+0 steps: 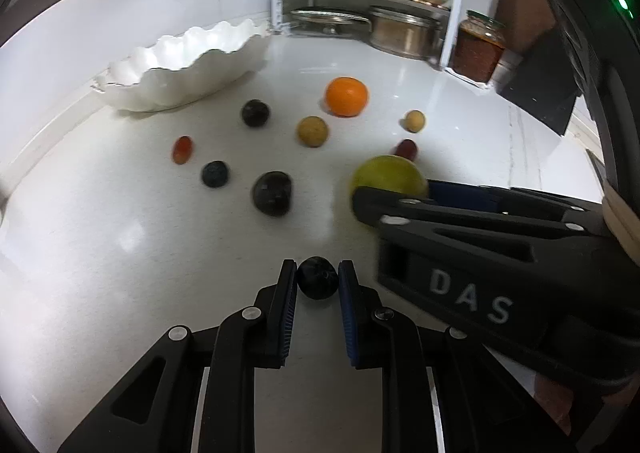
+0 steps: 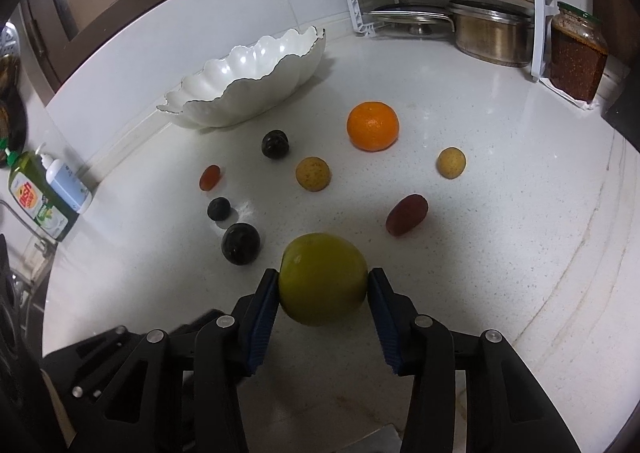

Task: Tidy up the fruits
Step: 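Close left tool on the black plum while right tool grasps the green fruit, then lift and carry both held fruits toward the white scalloped bowl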

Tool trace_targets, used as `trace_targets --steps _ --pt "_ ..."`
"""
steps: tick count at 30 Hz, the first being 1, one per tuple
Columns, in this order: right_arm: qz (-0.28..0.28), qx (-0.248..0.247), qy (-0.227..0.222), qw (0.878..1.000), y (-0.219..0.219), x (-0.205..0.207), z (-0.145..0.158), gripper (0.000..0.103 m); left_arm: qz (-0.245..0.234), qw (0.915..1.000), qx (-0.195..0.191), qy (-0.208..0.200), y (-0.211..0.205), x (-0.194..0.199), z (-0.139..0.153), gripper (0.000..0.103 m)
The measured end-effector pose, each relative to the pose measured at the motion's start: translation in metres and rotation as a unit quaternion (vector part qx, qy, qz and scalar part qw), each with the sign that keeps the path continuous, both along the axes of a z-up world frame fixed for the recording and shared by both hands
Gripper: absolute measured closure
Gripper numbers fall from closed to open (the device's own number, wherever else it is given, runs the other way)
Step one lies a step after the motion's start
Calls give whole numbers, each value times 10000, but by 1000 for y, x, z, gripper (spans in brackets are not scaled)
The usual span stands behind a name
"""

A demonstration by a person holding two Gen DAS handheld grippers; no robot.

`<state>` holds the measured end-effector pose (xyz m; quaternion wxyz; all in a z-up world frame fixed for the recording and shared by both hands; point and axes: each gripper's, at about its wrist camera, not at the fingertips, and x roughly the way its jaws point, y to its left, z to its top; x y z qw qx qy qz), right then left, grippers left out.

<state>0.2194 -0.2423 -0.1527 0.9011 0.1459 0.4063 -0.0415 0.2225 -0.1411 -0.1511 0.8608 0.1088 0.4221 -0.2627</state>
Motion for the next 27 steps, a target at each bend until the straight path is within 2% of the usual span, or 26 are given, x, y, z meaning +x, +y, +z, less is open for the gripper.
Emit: trace_targets --steps 14,27 --pt "-1 -197 -29 9998 4 -5 7 58 619 9977 -116 -251 34 3 25 81" --pt "-2 -421 -167 9990 15 -5 24 58 855 9941 -421 -516 52 15 56 81"
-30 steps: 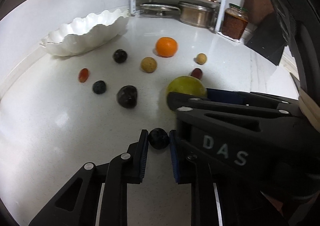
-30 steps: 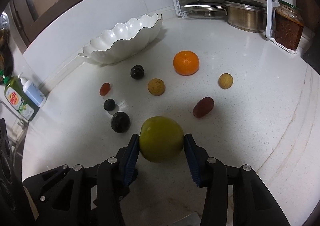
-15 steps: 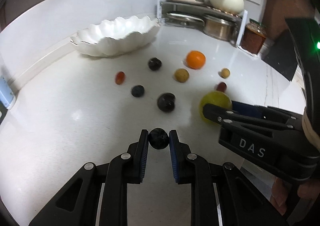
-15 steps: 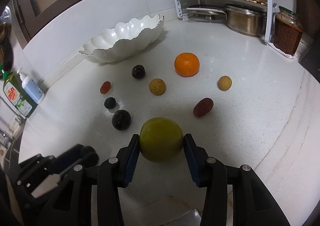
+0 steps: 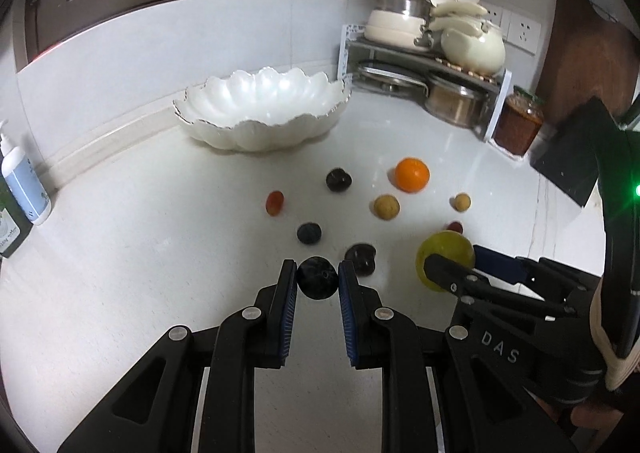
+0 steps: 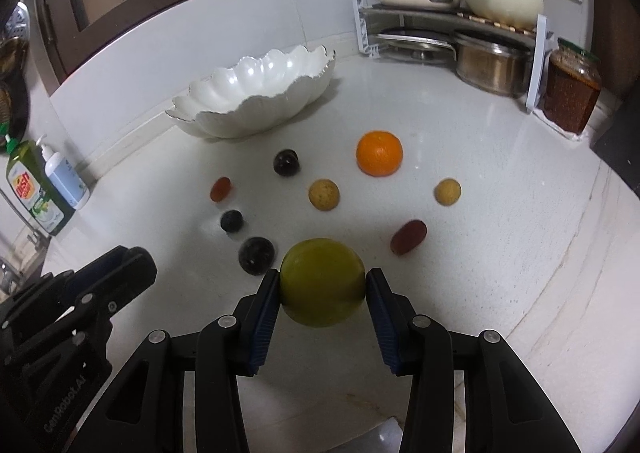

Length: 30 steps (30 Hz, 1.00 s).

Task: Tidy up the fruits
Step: 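Lift and carry both held fruits toward the white scalloped bowl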

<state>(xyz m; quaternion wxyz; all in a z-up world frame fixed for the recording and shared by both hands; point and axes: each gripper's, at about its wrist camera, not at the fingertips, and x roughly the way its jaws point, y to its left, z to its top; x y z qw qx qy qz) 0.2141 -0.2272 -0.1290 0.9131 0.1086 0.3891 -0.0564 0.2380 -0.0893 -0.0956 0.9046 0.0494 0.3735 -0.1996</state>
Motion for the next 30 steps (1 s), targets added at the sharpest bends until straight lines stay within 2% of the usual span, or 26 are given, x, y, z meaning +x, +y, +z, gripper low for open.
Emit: trace_targets --steps 10,19,30 --pt "-9 -166 -365 9992 20 10 33 58 34 9993 -271 -269 19 22 31 81" --pt "-47 -378 -869 9955 39 31 70 59 -7 9973 -464 -565 36 48 62 81" --pt "-131 -592 -1215 9907 55 59 95 59 -77 9949 -431 -912 53 80 84 81"
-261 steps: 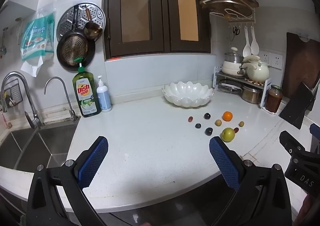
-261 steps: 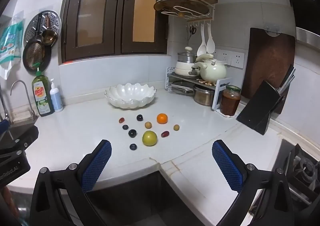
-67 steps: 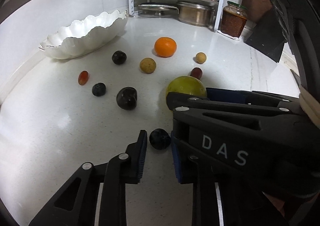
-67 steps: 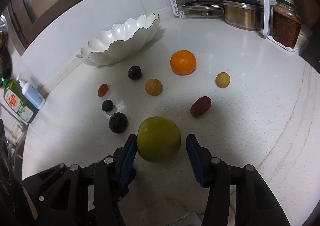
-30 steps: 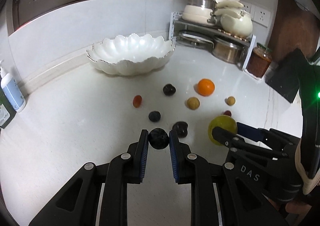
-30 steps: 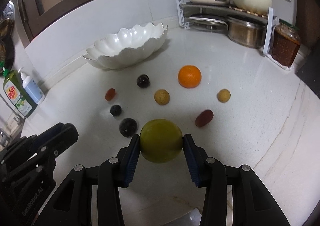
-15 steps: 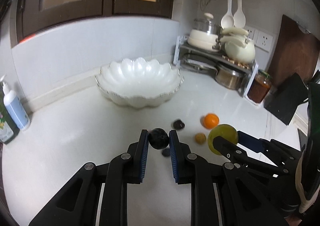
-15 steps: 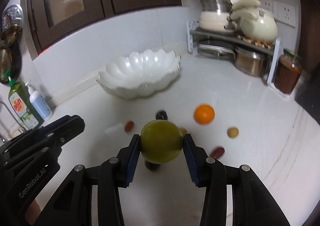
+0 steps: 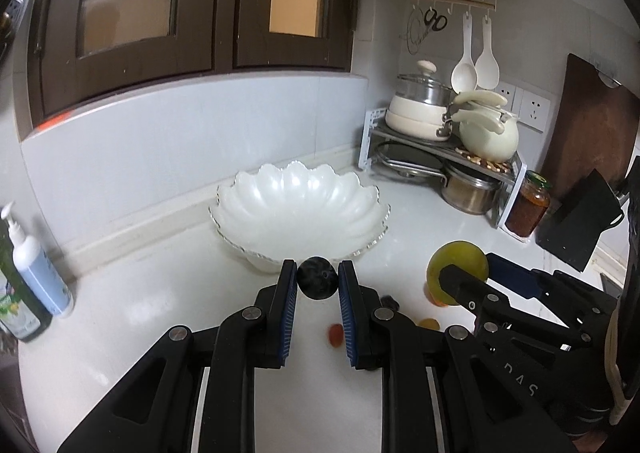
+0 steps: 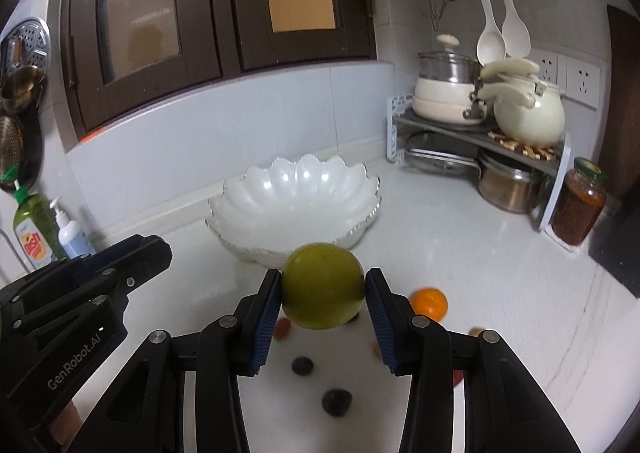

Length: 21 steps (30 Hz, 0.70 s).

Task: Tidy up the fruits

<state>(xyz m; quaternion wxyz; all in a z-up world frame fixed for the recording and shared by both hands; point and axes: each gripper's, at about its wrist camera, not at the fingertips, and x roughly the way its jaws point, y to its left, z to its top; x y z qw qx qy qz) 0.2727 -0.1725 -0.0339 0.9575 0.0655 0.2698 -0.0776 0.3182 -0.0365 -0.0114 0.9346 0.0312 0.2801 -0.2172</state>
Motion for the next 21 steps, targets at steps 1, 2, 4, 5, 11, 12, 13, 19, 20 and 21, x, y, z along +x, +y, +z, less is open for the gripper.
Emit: trace_targets --steps 1,2,4,5,11,12,13,19,20,21 --pt "2 -6 -25 10000 1 2 2 59 4 10000 16 -45 1 3 2 81" --pt "3 -14 -62 10000 1 5 4 59 13 10000 25 -76 1 5 4 81" --pt "16 -38 -90 10000 2 9 7 59 32 9999 24 -103 1 9 7 81" --pt "27 -37 -111 9999 2 12 8 59 35 9999 19 -112 1 12 9 81" --pt "117 -9 -279 9995 -3 31 19 59 189 9997 42 -123 -3 29 17 81" --pt "147 2 -309 9994 -4 35 21 59 211 9997 40 -136 -4 31 19 81" --pt "183 0 -331 9993 -6 38 23 59 259 9995 64 -169 -6 33 21 81" --pt "414 -56 -395 9983 -15 64 32 60 458 9986 99 -234 -19 52 31 81" --pt "449 -53 -383 9982 -17 70 32 60 487 9985 104 -210 -21 56 31 81" --pt "486 -41 -373 9981 -19 75 32 60 504 9985 101 -190 -22 59 32 81"
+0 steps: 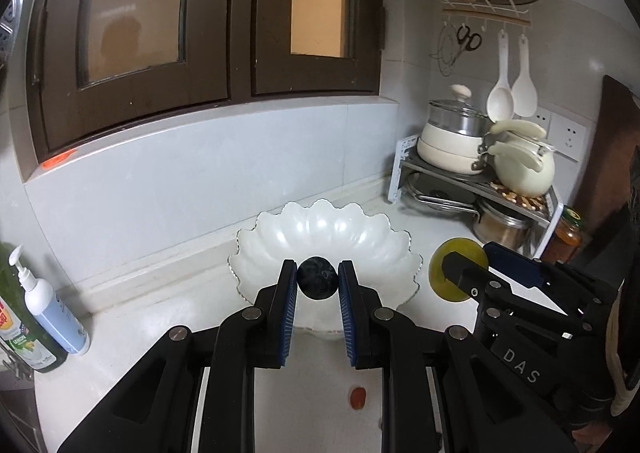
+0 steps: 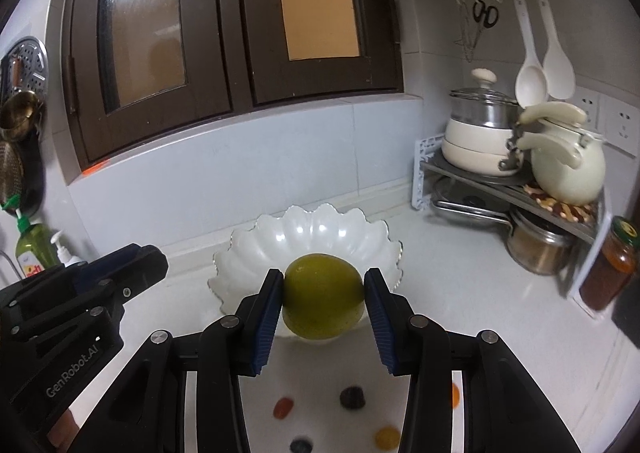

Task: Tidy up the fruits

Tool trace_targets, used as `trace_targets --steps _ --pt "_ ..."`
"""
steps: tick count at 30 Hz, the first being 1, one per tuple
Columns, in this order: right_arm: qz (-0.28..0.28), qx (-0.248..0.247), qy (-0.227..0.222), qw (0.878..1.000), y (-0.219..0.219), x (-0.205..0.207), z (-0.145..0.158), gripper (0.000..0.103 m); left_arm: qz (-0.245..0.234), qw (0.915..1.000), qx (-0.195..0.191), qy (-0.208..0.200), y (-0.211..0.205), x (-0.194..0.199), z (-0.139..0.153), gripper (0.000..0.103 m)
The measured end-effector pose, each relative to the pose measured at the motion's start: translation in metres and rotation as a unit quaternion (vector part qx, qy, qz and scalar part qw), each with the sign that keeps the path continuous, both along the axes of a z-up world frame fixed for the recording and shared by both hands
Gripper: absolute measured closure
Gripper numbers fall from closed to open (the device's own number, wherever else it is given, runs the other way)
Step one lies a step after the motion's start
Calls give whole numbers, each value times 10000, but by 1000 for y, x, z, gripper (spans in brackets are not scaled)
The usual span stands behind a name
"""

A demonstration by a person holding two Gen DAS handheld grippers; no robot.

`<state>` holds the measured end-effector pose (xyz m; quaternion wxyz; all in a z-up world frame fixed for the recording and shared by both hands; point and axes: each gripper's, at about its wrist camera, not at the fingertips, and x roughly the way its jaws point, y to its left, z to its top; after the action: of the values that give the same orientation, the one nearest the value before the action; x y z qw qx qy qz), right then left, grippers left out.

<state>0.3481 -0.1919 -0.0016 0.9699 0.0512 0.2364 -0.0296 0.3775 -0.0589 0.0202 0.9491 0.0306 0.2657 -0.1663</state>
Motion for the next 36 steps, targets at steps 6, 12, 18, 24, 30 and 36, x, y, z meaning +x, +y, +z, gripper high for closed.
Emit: trace_targets --steps 6,12,18,24,30,36 --pt "104 25 67 9999 -12 25 -3 67 140 9998 58 149 -10 25 -5 81" --pt "353 -33 441 9984 -25 87 -17 101 214 9987 106 450 -21 61 -22 81" --pt "401 77 773 9962 -44 132 -29 101 97 9886 9 1505 -35 132 -58 81" --pt "333 1 1027 9942 -56 154 -35 101 94 9747 36 2235 -46 172 -91 75" --pt "210 -38 1139 9933 -66 157 -39 101 97 9687 249 2469 -61 182 -106 35" --pt "109 -1 1190 9928 -76 153 -40 100 278 9729 378 2264 -60 173 -96 31"
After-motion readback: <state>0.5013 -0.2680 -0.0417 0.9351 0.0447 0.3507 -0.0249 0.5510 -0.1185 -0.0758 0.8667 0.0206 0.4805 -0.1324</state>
